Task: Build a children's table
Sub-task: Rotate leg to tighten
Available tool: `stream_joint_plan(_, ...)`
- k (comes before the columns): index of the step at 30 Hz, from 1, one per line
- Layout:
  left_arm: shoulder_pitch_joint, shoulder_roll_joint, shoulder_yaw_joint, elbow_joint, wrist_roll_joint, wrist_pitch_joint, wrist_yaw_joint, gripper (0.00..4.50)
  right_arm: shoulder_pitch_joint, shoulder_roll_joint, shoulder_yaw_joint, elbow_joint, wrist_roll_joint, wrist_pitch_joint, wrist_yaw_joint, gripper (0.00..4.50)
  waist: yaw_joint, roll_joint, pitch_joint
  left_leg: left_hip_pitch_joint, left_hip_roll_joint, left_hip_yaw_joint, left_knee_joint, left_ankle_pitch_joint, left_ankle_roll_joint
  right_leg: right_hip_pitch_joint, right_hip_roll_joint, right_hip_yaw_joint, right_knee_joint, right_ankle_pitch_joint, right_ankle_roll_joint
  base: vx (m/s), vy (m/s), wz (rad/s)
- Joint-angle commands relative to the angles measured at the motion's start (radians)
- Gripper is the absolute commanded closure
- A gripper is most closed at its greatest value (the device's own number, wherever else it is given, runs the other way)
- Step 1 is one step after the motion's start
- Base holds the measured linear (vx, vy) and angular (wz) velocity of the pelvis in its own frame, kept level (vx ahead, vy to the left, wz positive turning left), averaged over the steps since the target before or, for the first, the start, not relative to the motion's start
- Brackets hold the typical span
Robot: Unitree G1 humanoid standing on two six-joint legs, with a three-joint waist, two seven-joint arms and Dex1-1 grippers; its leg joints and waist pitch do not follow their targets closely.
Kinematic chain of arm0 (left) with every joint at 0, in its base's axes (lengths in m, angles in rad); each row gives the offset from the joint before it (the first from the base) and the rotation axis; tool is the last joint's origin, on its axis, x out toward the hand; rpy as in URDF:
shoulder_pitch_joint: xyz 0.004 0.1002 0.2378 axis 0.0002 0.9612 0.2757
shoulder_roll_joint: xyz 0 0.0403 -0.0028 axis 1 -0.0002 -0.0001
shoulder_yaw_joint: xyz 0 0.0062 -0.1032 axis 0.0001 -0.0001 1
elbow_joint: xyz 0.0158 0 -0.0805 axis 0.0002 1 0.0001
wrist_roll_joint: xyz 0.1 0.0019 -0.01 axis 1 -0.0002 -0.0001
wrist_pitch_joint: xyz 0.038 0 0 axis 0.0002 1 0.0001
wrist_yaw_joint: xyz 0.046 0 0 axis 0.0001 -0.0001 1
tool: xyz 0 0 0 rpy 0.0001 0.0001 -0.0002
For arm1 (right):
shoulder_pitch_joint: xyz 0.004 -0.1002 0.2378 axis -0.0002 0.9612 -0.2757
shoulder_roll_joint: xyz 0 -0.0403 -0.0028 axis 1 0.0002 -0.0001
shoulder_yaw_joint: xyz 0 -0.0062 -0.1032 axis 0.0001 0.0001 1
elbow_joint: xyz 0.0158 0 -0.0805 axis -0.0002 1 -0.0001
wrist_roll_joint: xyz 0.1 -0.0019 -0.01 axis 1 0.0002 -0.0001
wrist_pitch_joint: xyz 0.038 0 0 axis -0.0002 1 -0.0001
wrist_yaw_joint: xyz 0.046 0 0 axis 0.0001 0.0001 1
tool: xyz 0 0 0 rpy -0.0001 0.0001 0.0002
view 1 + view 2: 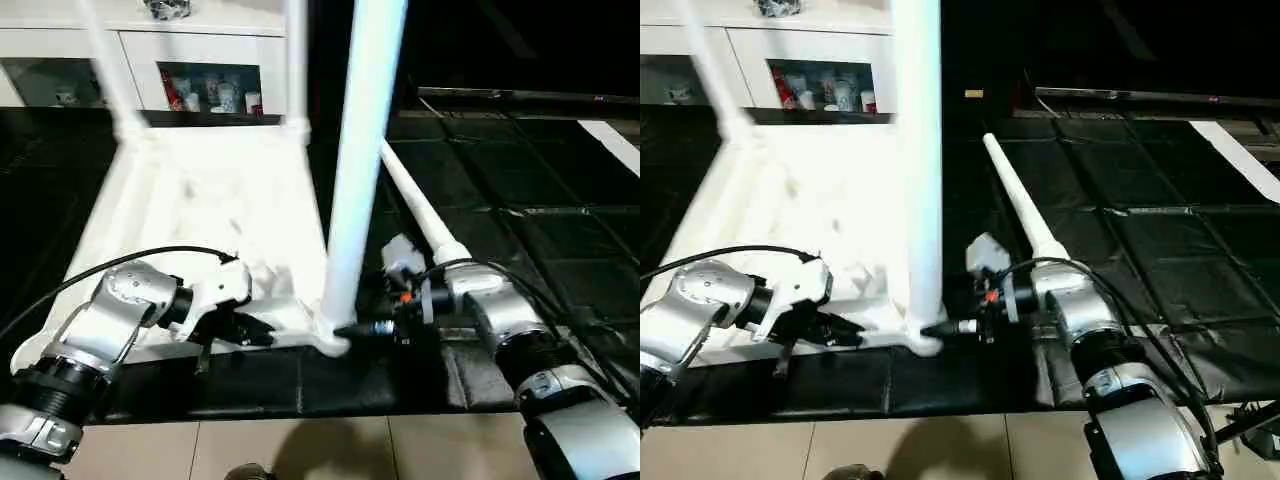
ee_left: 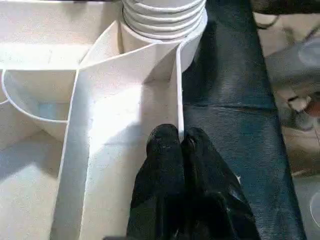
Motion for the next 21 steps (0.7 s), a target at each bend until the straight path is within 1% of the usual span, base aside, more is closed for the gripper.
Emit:
stream_joint_plan(1,-0.01,0.001,-0.047,0.006,0.022,-0.026,-0.05,4.5,-0.028,-0.004,0.017,0.009,-0.015,-0.015,0.036,0.08,-0.01,0.004,-0.065,0.029,0.073,-0.022,-0.069,-0.184,0.037,0.033,-0.102,0.057,-0.068,-0.079,-0.253,0.0,0.0,0.0)
stream_joint_plan(3,-0.012,0.001,-0.049,0.012,0.027,-0.033,-0.049,4.5,-0.029,-0.002,0.019,0.013,-0.018,-0.016,0.041,0.08,-0.009,0.005,-0.065,0.029,0.073,-0.022,-0.069,-0.178,0.039,0.032,-0.101,0.057,-0.068,-0.082,-0.251,0.0,0.0,0.0)
stream_joint_plan(4,-0.013,0.002,-0.05,0.015,0.026,-0.038,-0.051,4.5,-0.03,0.0,0.022,0.017,-0.02,-0.018,0.048,0.08,-0.01,0.002,-0.065,0.029,0.073,-0.022,-0.069,-0.177,0.039,0.033,-0.101,0.056,-0.068,-0.082,-0.251,0.0,0.0,0.0)
stream_joint_plan(5,-0.013,0.003,-0.051,0.016,0.026,-0.041,-0.052,4.5,-0.03,0.003,0.023,0.019,-0.021,-0.02,0.048,0.08,-0.01,0.003,-0.064,0.03,0.073,-0.022,-0.07,-0.182,0.038,0.032,-0.101,0.056,-0.068,-0.088,-0.25,0.0,0.0,0.0)
stream_joint_plan(6,-0.013,0.005,-0.053,0.018,0.024,-0.045,-0.053,4.5,-0.03,0.005,0.023,0.02,-0.022,-0.022,0.049,0.24,-0.011,0.002,-0.065,0.03,0.073,-0.022,-0.07,-0.18,0.037,0.033,-0.102,0.056,-0.067,-0.088,-0.251,0.0,0.0,0.0)
stream_joint_plan(7,-0.014,0.006,-0.055,0.021,0.023,-0.05,-0.054,4.5,-0.03,0.008,0.024,0.021,-0.023,-0.025,0.05,0.24,-0.011,0.002,-0.065,0.03,0.073,-0.022,-0.069,-0.177,0.038,0.032,-0.101,0.056,-0.066,-0.085,-0.251,0.0,0.0,0.0)
stream_joint_plan(11,-0.013,0.008,-0.058,0.027,0.024,-0.059,-0.056,4.5,-0.03,0.019,0.021,0.024,-0.018,-0.03,0.05,0.61,-0.011,0.003,-0.065,0.03,0.074,-0.022,-0.07,-0.176,0.039,0.032,-0.102,0.056,-0.066,-0.088,-0.251,0.0,0.0,0.0)
stream_joint_plan(12,-0.012,0.009,-0.058,0.028,0.024,-0.06,-0.057,4.5,-0.03,0.02,0.02,0.024,-0.016,-0.031,0.052,0.8,-0.011,0.004,-0.065,0.03,0.074,-0.022,-0.07,-0.176,0.038,0.031,-0.101,0.056,-0.066,-0.087,-0.251,0.0,0.0,0.0)
stream_joint_plan(16,-0.013,0.011,-0.059,0.037,0.024,-0.067,-0.067,4.5,-0.027,0.026,0.019,0.021,-0.008,-0.021,0.073,0.97,-0.011,0.003,-0.065,0.029,0.072,-0.021,-0.068,-0.177,0.041,0.032,-0.102,0.057,-0.067,-0.083,-0.253,0.0,0.0,0.0)
stream_joint_plan(19,-0.012,0.013,-0.06,0.041,0.026,-0.069,-0.071,4.5,-0.024,0.026,0.021,0.021,-0.009,-0.023,0.077,1.31,-0.011,0.003,-0.066,0.03,0.073,-0.022,-0.069,-0.174,0.04,0.032,-0.101,0.056,-0.066,-0.082,-0.252,0.0,0.0,0.0)
stream_joint_plan(21,-0.011,0.015,-0.062,0.041,0.024,-0.07,-0.072,4.5,-0.021,0.027,0.02,0.024,-0.013,-0.026,0.079,1.4,-0.011,0.004,-0.066,0.03,0.073,-0.022,-0.068,-0.171,0.041,0.032,-0.102,0.056,-0.065,-0.076,-0.254,0.0,0.0,0.0)
